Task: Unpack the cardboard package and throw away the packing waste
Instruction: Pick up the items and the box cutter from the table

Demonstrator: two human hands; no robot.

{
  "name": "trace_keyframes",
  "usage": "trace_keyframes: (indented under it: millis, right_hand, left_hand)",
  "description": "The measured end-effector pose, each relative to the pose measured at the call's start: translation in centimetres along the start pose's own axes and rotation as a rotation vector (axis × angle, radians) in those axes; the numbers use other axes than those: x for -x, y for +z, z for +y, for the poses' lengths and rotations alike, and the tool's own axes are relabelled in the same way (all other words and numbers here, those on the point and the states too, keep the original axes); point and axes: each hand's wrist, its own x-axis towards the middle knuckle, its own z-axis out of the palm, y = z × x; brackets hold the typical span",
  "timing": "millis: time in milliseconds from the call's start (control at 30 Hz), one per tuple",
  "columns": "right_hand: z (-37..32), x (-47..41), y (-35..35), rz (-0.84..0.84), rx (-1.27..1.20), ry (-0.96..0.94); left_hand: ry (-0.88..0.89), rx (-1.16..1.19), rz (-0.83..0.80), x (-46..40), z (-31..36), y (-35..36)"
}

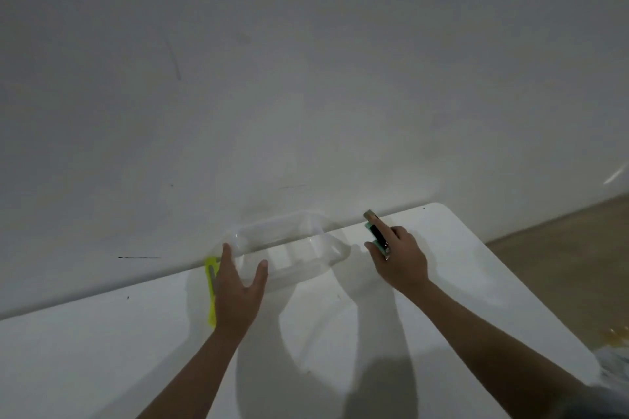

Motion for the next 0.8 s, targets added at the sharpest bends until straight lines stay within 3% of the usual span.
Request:
trace_keyframes:
  millis: [167, 400, 600, 800]
  right_hand:
    - [-6.9, -2.8, -0.1, -0.033, -0.208, -0.302]
    - [-12.5, -6.4, 3.3, -0.538, -0.141, -0.568]
    - [-13.7, -7.2, 5.7, -0.724, -0.168, -0.622]
    - [-13.9, -7.4, 5.5, -0.717, -0.248, -0.538]
  left_hand:
    - [-0.023, 0.027, -0.013, 0.0, 0.4, -0.1]
    - [0.033, 0.002, -0.111, -0.1, -0.2, -1.2]
    - [0.042, -0.025, -0.127, -0.3, -0.4, -1.4]
    - [0.014, 0.000, -0.145, -0.3, -0.7, -1.2]
